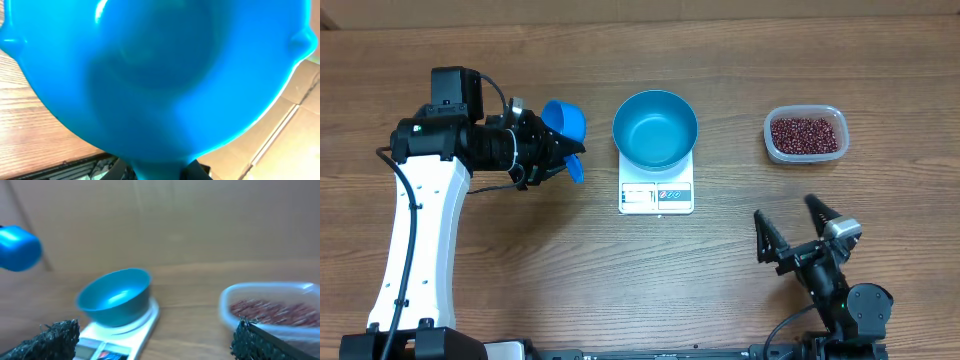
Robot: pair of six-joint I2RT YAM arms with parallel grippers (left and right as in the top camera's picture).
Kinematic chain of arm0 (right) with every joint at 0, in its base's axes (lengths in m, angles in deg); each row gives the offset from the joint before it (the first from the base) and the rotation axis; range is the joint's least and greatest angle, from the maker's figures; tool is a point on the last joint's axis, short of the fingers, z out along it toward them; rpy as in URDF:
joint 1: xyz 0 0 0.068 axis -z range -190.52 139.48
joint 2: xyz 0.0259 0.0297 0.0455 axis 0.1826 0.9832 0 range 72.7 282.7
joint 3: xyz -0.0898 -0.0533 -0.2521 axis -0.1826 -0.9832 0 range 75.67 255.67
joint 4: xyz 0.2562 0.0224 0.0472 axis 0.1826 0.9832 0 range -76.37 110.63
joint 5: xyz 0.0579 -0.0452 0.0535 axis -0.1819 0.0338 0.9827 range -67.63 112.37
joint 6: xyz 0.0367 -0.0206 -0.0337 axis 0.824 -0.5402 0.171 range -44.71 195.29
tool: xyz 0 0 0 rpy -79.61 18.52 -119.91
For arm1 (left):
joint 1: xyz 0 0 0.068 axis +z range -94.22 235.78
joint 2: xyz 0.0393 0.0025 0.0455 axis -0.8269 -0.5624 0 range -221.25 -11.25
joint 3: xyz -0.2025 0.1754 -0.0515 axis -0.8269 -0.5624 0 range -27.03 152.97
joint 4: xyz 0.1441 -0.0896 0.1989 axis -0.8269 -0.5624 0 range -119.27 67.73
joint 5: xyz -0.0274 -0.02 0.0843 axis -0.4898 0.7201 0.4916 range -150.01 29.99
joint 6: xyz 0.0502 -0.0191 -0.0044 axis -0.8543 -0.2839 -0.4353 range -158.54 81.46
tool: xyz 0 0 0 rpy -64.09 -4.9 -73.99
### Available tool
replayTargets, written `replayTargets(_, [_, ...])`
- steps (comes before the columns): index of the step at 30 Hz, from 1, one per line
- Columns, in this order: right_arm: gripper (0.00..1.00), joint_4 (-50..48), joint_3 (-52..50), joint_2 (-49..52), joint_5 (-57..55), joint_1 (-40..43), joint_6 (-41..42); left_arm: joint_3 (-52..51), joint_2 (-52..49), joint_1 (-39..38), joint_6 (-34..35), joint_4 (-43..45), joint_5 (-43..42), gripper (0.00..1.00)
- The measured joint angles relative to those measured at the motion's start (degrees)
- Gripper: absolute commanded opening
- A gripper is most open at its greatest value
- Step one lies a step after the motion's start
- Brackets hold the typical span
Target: Scoop item into bowl and weigh 150g on scale
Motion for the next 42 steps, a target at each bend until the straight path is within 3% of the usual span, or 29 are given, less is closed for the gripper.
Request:
replayTargets(5, [1.00, 0.9, 0.5, 1.0, 3.1, 0.0, 9.7, 0.0, 0.0, 0.0, 1.4, 0.0, -1.1, 0.04])
replayTargets(8, [1.00, 6.7, 4.8, 4.3, 3.6, 0.0, 14.7, 0.0, 0.0, 0.0, 2.4, 0.0, -1.2, 0.04])
replayTargets(12, [1.00, 18.1, 19.8, 14.0, 4.5, 0.0, 17.9, 0.0, 0.0, 0.0, 3.1, 0.3, -1.4, 0.04])
replayTargets(17, [1.00, 40.8, 47.4, 33.6, 8.6, 0.0, 12.8, 0.0, 0.0, -0.2, 4.7, 1.1, -1.6, 0.04])
replayTargets(21, [1.00, 47.1, 62.2, 46.0, 13.1, 0.0, 10.9, 0.0, 0.0, -1.6, 6.6, 2.7, -1.6, 0.04])
replayTargets(22, [0.95, 47.8, 65.3, 49.2, 15.4, 0.0, 10.4, 0.0, 0.0, -2.1, 7.2, 3.1, -1.7, 0.04])
replayTargets(24, [0.57, 46.8, 67.8, 53.4, 20.3, 0.0, 10.0, 0.0, 0.0, -3.0, 8.5, 3.8, -1.6, 0.04])
replayTargets(26, [0.42, 44.7, 68.5, 57.0, 25.7, 0.0, 9.7, 0.0, 0.0, -4.0, 9.7, 4.9, -1.7, 0.04])
replayTargets(33, [0.46, 45.8, 68.5, 67.6, 28.9, -5.4, 12.5, 0.0, 0.0, -8.2, 14.6, 8.8, -1.0, 0.04])
replayTargets(36, [0.52, 45.0, 68.5, 69.4, 24.8, -11.1, 15.3, 0.0, 0.0, -9.8, 18.1, 8.9, 0.7, 0.04])
replayTargets(39, [0.67, 39.7, 68.5, 70.2, 15.0, -20.6, 20.9, 0.0, 0.0, -12.0, 22.5, 9.3, 3.2, 0.04])
replayTargets(42, [0.67, 35.0, 68.5, 70.6, 9.2, -26.1, 25.0, 0.0, 0.0, -13.1, 24.3, 9.7, 4.6, 0.04])
